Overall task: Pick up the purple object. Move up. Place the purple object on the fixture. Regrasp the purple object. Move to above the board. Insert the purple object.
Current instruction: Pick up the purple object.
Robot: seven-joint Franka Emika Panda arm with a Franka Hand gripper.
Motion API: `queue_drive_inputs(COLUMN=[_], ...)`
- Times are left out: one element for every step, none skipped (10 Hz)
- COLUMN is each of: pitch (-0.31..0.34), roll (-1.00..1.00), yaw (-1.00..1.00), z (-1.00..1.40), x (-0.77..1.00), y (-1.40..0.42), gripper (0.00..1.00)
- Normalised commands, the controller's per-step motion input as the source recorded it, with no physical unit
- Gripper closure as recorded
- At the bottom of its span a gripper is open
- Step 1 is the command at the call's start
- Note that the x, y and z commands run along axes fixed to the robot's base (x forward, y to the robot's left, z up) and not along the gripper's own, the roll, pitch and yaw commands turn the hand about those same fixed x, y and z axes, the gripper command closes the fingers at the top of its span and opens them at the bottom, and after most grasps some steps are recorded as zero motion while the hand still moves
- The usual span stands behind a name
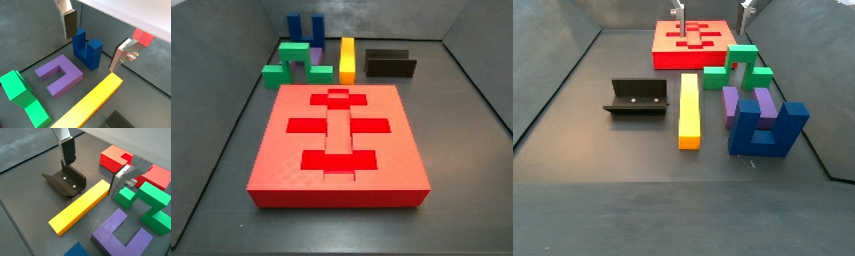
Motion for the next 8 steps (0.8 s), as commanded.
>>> queue_drive_inputs(pitch=[0.000, 0.004, 0.059, -0.083, -0.170, -0.161, -0.100, -0.026], roll=[0.01, 0.00, 0.04, 0.13, 0.17, 0.18, 0.21, 0.27], yaw=[0.00, 0.00, 0.00, 0.00, -0.07, -0.19, -0.15, -0.15], z=[-0.06, 0.00, -0.16, -0.65, -0.82, -0.85, -0.91, -0.83], x=[-0.01, 0.00, 0.20, 0.21, 0.16, 0.16, 0.05, 0.00], y=[0.00, 0.00, -0.07, -0.46, -0.58, -0.56, -0.42, -0.22], gripper=[0.00, 0.00, 0.00, 0.00, 0.00, 0.00, 0.00, 0.00])
